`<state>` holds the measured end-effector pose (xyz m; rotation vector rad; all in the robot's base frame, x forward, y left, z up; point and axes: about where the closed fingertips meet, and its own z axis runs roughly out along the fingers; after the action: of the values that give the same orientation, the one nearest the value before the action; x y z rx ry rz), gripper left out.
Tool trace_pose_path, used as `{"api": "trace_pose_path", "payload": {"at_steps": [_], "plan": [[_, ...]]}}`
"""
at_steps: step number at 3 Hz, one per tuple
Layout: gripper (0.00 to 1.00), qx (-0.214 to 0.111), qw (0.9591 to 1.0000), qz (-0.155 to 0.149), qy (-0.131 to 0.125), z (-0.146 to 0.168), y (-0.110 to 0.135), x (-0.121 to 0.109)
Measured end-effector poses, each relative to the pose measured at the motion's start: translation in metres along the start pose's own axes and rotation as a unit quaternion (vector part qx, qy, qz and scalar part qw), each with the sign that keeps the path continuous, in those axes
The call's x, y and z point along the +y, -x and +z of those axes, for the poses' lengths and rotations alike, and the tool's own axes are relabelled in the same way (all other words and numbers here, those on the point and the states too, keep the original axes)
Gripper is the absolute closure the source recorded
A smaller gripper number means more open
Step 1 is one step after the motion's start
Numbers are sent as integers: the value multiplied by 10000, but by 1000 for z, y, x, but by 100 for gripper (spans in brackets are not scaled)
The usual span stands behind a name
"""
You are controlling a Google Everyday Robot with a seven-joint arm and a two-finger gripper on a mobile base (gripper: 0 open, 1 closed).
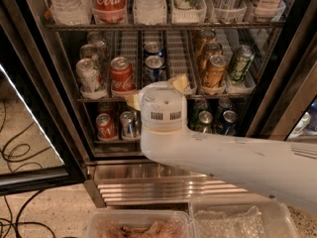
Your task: Pick pepsi can from middle shelf of fridge
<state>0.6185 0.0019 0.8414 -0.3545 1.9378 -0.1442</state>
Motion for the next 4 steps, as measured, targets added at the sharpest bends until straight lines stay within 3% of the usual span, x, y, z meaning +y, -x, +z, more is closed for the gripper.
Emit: {"api": "trace_pose_path", "payload": {"at_steps": [1,2,4], "plan": [[0,0,10000,0,0,0,0,0],[18,0,10000,0,0,0,0,0],[20,-51,9992,-402,3,18,15,7]]}}
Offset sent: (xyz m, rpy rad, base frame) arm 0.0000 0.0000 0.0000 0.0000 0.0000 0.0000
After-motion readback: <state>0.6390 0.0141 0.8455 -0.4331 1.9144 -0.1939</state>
